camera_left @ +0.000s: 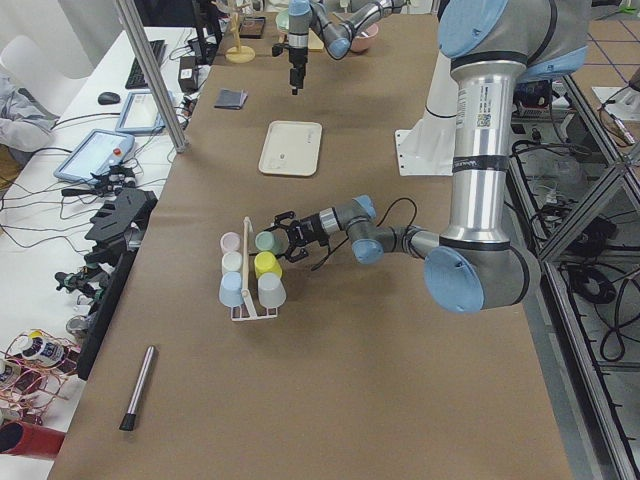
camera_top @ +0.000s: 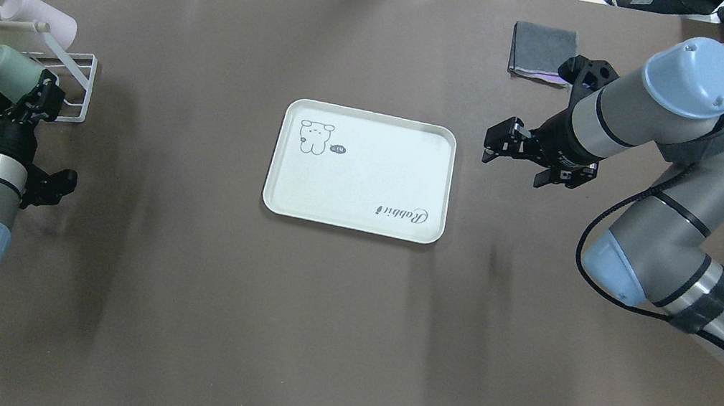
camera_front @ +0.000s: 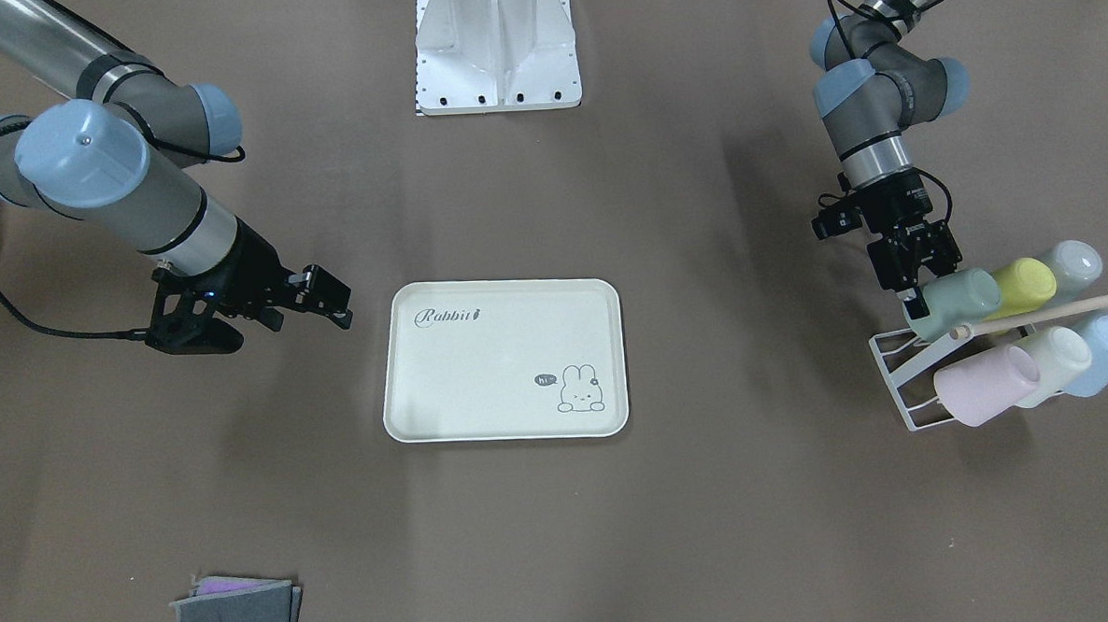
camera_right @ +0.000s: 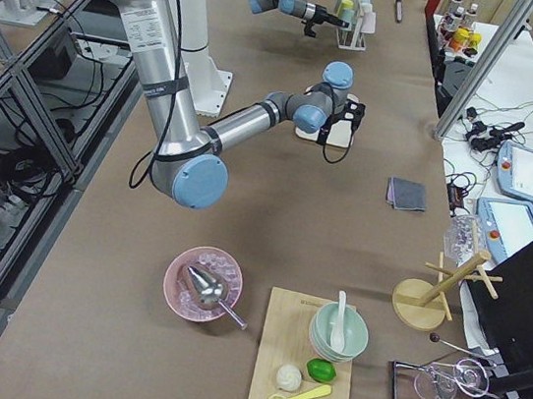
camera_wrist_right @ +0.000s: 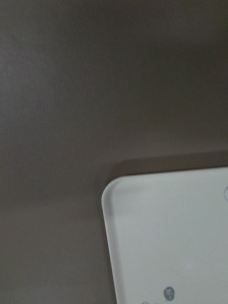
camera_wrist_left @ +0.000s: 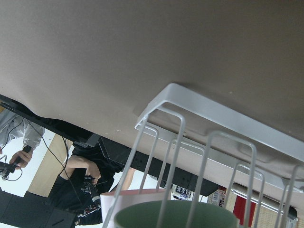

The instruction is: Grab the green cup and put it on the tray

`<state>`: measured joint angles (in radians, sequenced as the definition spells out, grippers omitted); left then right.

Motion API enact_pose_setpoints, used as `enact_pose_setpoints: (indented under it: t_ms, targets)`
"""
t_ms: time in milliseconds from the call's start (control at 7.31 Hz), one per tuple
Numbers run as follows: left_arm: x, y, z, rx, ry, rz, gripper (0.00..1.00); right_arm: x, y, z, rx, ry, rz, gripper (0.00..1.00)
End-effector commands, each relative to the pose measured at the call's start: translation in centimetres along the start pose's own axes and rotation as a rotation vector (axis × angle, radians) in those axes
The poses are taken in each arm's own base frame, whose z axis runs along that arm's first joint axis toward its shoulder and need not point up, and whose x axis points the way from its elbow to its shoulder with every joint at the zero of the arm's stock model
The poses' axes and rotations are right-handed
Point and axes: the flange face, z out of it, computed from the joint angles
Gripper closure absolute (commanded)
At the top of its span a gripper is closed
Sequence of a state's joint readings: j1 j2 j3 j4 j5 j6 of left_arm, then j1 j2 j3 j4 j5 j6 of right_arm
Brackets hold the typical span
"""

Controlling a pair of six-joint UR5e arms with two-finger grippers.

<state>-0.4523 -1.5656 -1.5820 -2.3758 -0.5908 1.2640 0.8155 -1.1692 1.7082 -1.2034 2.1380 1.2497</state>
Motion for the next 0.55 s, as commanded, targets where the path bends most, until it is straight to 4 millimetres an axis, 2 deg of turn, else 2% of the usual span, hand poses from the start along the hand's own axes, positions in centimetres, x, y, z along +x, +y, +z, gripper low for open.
enact_pose_setpoints:
  t_ms: [0,137,411]
  targets:
    - [0.2,-0.7,0.4,0.000,0.003,0.006,0.08,3.4,1.8,-3.1,0.107,0.189,-0.214,0.00]
    - [0.1,-0.6,0.5,-0.002,0.004,0.006,0.08,4.5,1.7,-4.0,0.095,0.274,-0.341,0.00]
    - [0.1,-0.6,0.5,-0.003,0.005,0.008,0.08,8.9,-0.5,-4.7,0.085,0.373,-0.482,0.00]
